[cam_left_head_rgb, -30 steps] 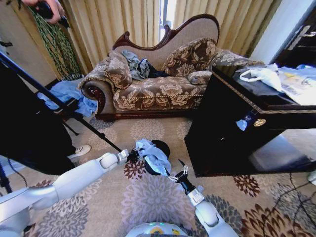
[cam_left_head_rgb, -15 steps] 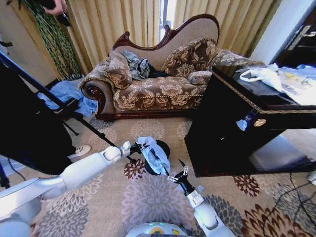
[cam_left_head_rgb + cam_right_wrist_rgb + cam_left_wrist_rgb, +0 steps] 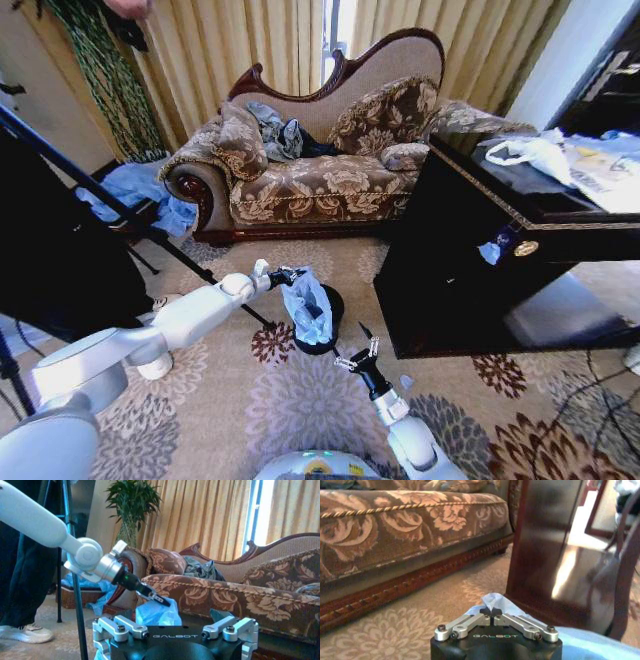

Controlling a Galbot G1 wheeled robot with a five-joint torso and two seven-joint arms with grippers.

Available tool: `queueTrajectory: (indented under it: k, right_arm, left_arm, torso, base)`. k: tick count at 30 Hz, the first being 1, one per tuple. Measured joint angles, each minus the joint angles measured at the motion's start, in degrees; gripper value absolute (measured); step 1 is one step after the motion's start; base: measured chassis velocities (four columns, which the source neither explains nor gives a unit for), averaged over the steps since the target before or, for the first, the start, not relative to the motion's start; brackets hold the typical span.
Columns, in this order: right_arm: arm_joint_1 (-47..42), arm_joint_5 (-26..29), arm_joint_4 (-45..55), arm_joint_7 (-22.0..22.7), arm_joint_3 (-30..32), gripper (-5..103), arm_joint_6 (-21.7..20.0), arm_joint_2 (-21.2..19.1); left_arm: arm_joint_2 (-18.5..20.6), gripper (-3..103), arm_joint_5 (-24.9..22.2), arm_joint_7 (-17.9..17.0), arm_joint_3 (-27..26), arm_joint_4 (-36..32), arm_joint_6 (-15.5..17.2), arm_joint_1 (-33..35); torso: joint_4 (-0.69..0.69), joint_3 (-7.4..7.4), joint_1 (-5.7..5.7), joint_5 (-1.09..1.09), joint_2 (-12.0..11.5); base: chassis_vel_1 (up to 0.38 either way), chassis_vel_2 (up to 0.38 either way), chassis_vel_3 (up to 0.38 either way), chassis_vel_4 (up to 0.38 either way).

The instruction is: Place a garbage bag over the trash bin.

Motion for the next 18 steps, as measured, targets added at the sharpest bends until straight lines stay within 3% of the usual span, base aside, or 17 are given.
queueTrajectory:
  k: [4,7,18]
  right_arm:
    - [-0.10,-0.02,0.16,1.10,-0.30,100,-0.17,0.22]
    - [-0.03,-0.41,1.06,4.97,-1.92,100,-1.34,0.18]
    - [0.45,0.40,2.82,6.98,-2.38,100,-2.54,0.74]
  left_arm:
    - [-2.77,0,-2.59,0.13,-1.05,3.18,0.56,-0.12]
    - [-6.67,0,-5.76,0.09,-3.34,6.64,1.61,-0.12]
    - [-14.74,0,-12.19,0.58,-8.19,15.46,3.98,-0.23]
  torso:
    - [-0.01,0.00,0.00,-0.01,0.00]
    - [-0.03,0.00,0.00,0.00,0.00]
    - [-0.02,0.00,0.00,0.00,0.00]
  base:
    - [0.000,0.000,0.000,0.000]
    - [0.000,0.000,0.000,0.000]
    - [0.000,0.000,0.000,0.000]
